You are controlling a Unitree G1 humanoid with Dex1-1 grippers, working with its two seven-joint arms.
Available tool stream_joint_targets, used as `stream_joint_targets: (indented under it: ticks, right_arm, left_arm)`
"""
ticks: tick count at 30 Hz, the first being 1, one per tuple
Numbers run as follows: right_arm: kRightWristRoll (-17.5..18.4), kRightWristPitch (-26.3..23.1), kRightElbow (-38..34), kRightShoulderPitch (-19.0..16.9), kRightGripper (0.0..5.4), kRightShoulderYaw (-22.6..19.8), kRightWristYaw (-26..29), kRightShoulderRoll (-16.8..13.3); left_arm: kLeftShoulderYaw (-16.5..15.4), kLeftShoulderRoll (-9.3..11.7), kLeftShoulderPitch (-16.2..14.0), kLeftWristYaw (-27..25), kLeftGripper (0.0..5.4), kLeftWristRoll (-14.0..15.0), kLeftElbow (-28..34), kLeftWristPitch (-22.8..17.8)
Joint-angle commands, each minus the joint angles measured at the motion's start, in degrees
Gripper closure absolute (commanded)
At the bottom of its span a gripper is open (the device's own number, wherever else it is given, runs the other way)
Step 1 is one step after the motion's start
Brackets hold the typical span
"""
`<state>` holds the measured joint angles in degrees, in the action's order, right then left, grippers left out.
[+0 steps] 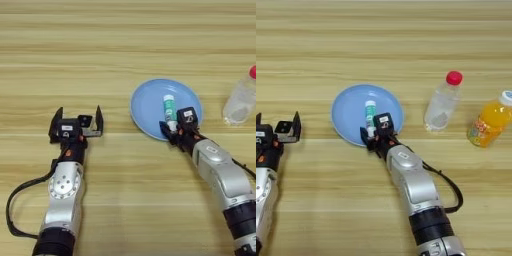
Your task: Move the objects on the table
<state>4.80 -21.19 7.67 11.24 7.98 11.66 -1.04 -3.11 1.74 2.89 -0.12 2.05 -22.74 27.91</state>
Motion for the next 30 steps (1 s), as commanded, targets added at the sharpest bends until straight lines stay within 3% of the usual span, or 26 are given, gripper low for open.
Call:
stream_joint_targets:
  ticks: [1, 6, 17, 30]
  right_arm:
    - [-0.2, -0.7, -0.5, -0.5, 3.22, -0.1, -0.3, 0.3]
    - [-0.2, -1.1, -2.1, -1.2, 3.7, 0.2, -0.2, 0.2]
    - [-0.2, -1.6, -8.2, -2.8, 3.7, 0.4, -0.4, -0.1]
    - [-0.1, -3.4, -19.2, -6.7, 3.7, -5.4, -2.3, -4.0]
  left_arm:
    - [0.0, 0.0, -0.2, 0.3, 0.0, -0.9, 0.2, -0.6]
    - [0.0, 0.0, -0.2, 0.3, 0.0, -0.9, 0.2, -0.6]
    - [-0.1, 0.1, -0.1, 0.3, 0.0, -0.9, 0.2, -0.7]
    - [-0.1, 0.0, 0.2, 0.3, 0.0, -0.8, -0.3, -0.6]
